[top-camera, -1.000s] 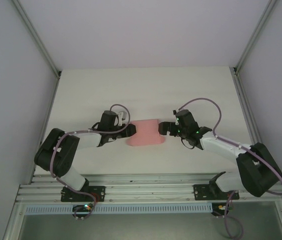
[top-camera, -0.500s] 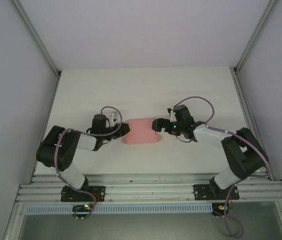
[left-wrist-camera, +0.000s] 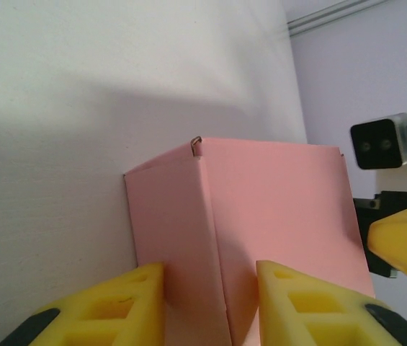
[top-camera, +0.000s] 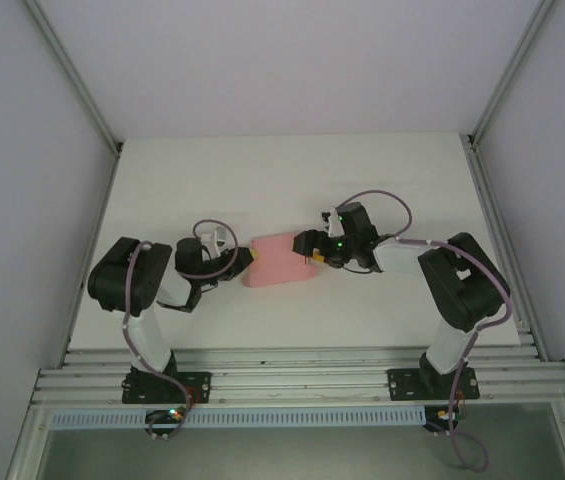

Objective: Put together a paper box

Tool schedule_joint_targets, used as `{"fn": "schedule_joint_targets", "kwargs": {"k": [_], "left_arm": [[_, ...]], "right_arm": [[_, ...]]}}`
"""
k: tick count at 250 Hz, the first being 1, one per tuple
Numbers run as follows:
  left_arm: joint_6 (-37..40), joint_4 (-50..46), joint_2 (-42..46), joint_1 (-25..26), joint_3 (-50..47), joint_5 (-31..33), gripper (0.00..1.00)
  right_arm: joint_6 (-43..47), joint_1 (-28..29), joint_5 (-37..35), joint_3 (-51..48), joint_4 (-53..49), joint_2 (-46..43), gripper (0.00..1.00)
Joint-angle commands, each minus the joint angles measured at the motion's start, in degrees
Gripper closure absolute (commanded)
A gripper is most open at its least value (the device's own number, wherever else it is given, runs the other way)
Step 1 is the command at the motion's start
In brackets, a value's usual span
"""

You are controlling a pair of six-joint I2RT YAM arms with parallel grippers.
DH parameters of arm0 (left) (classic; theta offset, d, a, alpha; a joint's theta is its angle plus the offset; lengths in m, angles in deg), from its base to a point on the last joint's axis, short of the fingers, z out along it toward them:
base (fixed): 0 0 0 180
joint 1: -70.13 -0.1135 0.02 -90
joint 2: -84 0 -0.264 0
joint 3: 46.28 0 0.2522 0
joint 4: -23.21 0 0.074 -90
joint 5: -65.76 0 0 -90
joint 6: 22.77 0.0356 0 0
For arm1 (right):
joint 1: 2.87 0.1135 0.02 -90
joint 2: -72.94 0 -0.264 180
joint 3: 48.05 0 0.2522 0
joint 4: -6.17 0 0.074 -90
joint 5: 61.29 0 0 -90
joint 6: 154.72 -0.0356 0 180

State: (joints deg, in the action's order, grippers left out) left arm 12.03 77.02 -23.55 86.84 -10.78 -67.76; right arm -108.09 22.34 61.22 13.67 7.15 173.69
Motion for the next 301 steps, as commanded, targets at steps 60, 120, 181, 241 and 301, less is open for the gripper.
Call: {"fn": "schedule_joint_targets", "kwargs": {"k": [60,120,181,241,301], "left_arm": [[-3.07,4.41,-3.01,-0.39,-0.12,-0.96,0.64],[-1.91,3.00,-0.01,-0.32,1.20,-1.27,0.56],[9.11,-19.01,13.94,2.05,6.56,3.48,0.00],[44.56,-64.46,32.36,17.20,20.81,38.81,0.00],[67.61,-65.89,35.50,26.03,22.20,37.58,0.00]], "right_arm": [[-5.62,-0.03,8.14,1.86,8.41,4.02,0.35],[-5.29,-0.72,7.15,0.73,7.37,1.27,0.46],[-6.48,-3.02,5.01,-1.79,4.12,-4.59,0.49],[-10.89,-7.85,3.74,-2.68,-2.62,-9.96,0.53],[-19.05,-13.56,6.80,3.31,-18.08,-13.40,0.56]]}}
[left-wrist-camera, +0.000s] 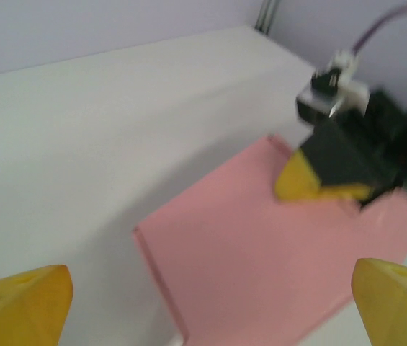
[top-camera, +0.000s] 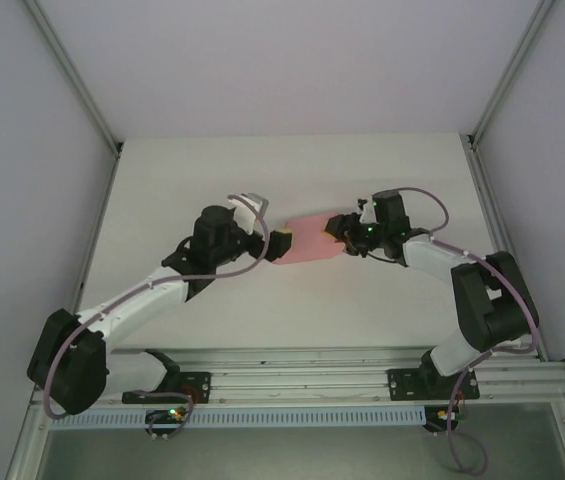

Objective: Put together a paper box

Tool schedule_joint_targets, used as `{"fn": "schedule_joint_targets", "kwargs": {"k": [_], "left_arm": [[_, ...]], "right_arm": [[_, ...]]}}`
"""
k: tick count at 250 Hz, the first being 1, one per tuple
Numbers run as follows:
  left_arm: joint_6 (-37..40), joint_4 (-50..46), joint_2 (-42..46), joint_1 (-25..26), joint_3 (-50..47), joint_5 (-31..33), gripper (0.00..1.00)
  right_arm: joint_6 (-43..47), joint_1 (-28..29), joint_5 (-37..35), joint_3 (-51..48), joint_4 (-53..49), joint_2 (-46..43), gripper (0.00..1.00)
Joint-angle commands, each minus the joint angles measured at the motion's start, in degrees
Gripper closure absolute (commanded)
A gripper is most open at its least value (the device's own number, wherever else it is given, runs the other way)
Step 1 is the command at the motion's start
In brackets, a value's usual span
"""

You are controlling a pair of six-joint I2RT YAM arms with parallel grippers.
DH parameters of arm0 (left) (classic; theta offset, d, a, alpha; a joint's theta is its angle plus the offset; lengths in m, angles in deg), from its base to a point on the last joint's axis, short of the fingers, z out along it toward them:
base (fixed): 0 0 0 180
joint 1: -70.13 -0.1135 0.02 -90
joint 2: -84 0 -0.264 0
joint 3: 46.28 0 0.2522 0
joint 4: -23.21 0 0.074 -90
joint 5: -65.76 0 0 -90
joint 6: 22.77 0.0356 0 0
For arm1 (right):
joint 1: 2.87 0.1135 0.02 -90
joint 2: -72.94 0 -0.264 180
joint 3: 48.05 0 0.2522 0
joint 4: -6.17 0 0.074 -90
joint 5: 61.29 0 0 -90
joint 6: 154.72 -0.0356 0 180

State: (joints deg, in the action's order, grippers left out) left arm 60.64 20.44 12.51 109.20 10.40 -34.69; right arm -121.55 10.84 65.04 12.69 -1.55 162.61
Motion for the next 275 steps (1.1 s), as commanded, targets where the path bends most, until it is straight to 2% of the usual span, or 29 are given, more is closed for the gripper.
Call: {"fn": "schedule_joint_targets", "kwargs": {"k": [1,23,46,71,111,168,185,219,231,247,275], "left_arm": [[19.39,-9.35,-0.62,3.92,1.12,4.76,0.00],[28.61,-9.49,-1.96,9.28,2.08,10.70,0.00],[36.93,-3.83,-3.85,13.69,1.40,16.69,0.00],[42.84,2.44,-6.79,15.32,1.40,21.65,0.00],[48.41,6.32,-12.35,15.51,4.46,28.40,0.00],[51.15,11.32,-15.45,15.42,5.51,27.96,0.00],[51.42,11.34,-14.93,15.41,5.32,25.78,0.02],[51.83,10.27,-14.66,15.42,5.86,23.85,0.17],[52.36,10.08,-14.58,15.44,5.82,23.13,0.19],[52.78,9.84,-14.45,15.42,5.69,21.88,0.27],[52.46,9.14,-13.36,15.51,5.73,19.99,0.36]], "right_arm": [[-5.66,-2.18,3.23,4.41,-9.51,-2.36,0.56],[-8.42,-4.10,7.93,6.63,-13.16,-2.10,0.56],[-10.65,-4.97,9.82,7.24,-14.63,-2.28,0.56],[-12.52,-5.65,12.68,8.05,-16.22,-2.57,0.57],[-11.66,-5.80,15.75,9.34,-22.01,-3.44,0.59],[-11.42,-5.81,17.97,8.62,-24.68,-5.08,0.60],[-10.97,-5.80,18.66,8.84,-25.95,-4.86,0.59],[-12.22,-5.77,20.21,7.71,-24.18,-4.52,0.58],[-12.41,-5.80,20.67,7.49,-23.84,-4.37,0.58],[-12.59,-5.80,21.22,7.42,-23.36,-4.28,0.56],[-12.18,-5.80,21.49,7.24,-23.66,-4.03,0.55]]}}
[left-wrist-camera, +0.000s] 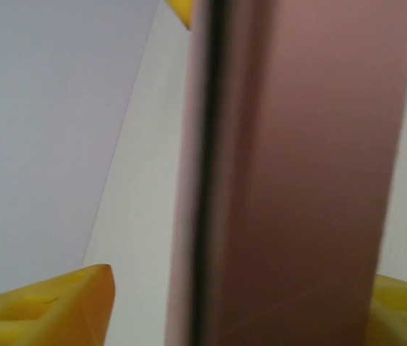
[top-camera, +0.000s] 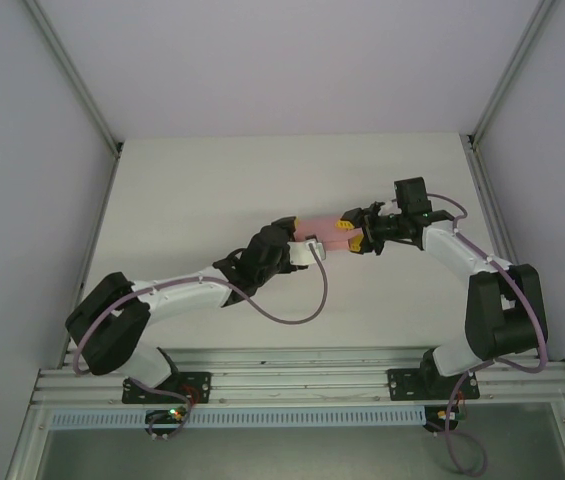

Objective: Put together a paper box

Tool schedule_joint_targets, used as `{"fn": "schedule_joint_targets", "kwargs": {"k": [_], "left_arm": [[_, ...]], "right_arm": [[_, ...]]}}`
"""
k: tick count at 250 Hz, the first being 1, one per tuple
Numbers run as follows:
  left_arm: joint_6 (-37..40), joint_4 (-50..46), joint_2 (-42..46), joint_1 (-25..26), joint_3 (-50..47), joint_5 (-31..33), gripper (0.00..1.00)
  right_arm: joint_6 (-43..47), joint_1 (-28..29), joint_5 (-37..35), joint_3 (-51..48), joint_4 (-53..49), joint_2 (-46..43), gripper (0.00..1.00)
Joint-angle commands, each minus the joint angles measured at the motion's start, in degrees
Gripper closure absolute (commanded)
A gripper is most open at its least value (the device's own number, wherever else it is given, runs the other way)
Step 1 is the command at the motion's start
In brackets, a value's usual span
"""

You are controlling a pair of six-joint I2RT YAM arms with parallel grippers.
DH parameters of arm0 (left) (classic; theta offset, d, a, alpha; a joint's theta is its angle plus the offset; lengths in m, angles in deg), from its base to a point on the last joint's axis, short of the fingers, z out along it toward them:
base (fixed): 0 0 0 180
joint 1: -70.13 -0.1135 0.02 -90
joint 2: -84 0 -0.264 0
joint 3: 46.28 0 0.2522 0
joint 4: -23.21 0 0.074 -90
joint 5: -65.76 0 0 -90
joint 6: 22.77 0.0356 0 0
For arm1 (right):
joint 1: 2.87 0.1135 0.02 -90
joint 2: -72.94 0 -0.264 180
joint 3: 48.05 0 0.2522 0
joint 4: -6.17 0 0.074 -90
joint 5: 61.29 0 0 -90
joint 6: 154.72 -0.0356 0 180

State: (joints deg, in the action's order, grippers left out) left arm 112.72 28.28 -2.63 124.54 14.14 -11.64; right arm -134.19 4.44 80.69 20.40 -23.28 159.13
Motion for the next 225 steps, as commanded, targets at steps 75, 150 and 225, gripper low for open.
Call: {"fn": "schedule_joint_targets", "kwargs": {"k": [75,150,225], "left_arm": [[0.02,-2.92,3.52,-0.23,2.63,-5.48,0.50],[-4.12,-26.91,5.81,-2.55,7.93,-12.39,0.52],[-6.71,-51.24,2.54,-8.87,15.38,-25.00,0.51]], "right_arm": [[-0.99,0.60,4.80,-2.52,3.75,-1.67,0.32],[14.11,-2.86,-15.16,-2.53,5.89,-10.13,0.00],[51.24,-4.23,-14.75,-9.90,17.53,-19.68,0.00]]}}
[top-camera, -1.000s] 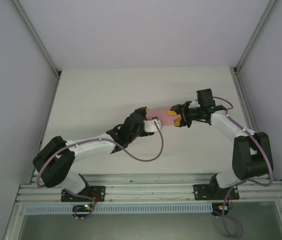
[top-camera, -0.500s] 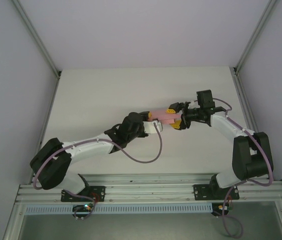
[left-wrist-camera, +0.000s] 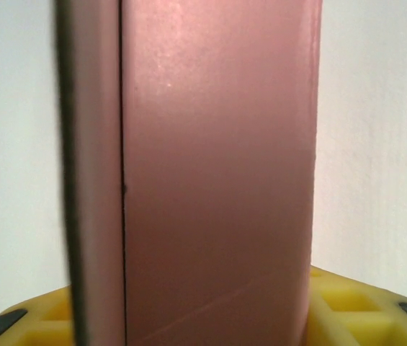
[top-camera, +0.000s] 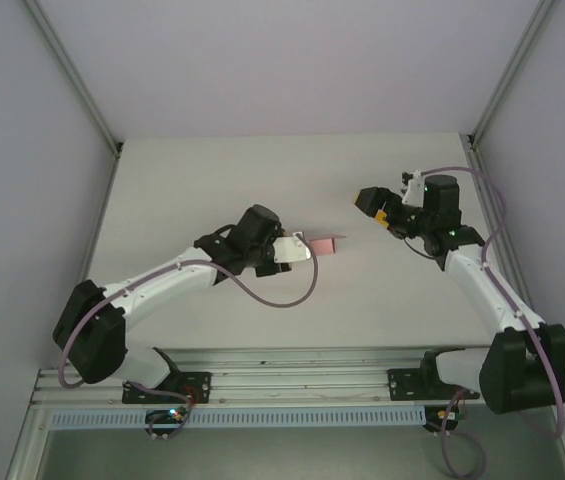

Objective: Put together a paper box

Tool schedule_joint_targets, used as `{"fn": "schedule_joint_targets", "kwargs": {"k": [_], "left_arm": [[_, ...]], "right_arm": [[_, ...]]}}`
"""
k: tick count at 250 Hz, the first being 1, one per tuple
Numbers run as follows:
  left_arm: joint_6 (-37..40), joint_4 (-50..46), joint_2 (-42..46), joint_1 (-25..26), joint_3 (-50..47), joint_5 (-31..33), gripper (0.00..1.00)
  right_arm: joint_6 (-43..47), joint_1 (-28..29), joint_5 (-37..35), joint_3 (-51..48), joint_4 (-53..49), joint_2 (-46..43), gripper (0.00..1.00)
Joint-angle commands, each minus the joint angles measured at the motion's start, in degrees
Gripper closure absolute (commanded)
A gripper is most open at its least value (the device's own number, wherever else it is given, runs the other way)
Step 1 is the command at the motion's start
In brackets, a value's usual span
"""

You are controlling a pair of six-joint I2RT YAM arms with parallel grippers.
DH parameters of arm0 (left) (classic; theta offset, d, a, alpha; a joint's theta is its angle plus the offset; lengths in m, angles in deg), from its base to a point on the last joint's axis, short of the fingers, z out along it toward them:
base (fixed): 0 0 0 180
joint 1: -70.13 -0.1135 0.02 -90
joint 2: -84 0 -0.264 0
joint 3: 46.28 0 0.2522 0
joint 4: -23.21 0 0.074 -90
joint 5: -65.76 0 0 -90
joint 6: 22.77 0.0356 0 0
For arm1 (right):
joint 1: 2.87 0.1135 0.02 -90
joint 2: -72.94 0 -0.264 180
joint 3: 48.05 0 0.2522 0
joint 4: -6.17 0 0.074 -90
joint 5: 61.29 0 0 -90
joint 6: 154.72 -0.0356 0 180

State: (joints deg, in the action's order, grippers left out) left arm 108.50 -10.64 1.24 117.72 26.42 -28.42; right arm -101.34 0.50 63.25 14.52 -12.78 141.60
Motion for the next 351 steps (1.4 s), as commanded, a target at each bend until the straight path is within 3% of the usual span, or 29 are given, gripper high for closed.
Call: {"fn": "schedule_joint_targets", "kwargs": {"k": [1,26,48,71,98,136,177,241,253,283,319,351], "left_arm": [[-2.50,-12.41,-1.43,-2.10,3.15,-8.47,0.51],[-2.86,-13.84,-3.68,-3.99,4.10,-10.72,0.51],[-2.82,-14.82,-6.10,-5.29,5.55,-12.24,0.51],[-3.03,-14.57,-8.72,-6.19,7.20,-12.11,0.51],[-2.89,-14.51,-12.02,-6.35,9.79,-9.54,0.51],[-1.59,-16.68,-16.53,-6.39,13.83,-8.42,0.51],[-0.83,-17.77,-18.64,-6.63,15.51,-9.38,0.52],[0.64,-17.55,-18.87,-6.98,15.33,-12.51,0.50],[0.65,-17.61,-19.15,-7.07,15.50,-12.38,0.50],[0.58,-17.98,-19.98,-7.20,16.12,-11.73,0.50],[0.55,-18.39,-20.59,-7.40,16.41,-11.40,0.50],[0.40,-17.72,-20.59,-7.51,16.60,-11.20,0.50]], "right_arm": [[18.50,-0.30,2.84,-4.18,7.30,-2.27,0.00],[23.02,0.01,9.52,-5.02,9.25,-2.22,0.03],[27.66,1.54,12.74,-3.38,4.99,-0.50,0.13],[33.40,4.60,9.91,-1.67,-0.43,1.49,0.25],[37.59,7.67,8.33,-0.44,-3.53,4.46,0.30],[42.94,11.53,5.15,1.27,-4.16,9.02,0.31],[48.52,11.64,0.85,4.30,-7.40,13.83,0.30],[56.41,11.65,0.94,6.73,-10.28,18.76,0.32],[56.50,11.65,1.64,7.44,-10.44,19.71,0.39],[56.07,11.65,4.22,9.01,-11.69,21.17,0.65],[54.18,11.74,3.26,8.05,-10.74,19.25,0.76],[51.44,11.70,-0.37,8.77,-14.11,18.22,0.93]]}}
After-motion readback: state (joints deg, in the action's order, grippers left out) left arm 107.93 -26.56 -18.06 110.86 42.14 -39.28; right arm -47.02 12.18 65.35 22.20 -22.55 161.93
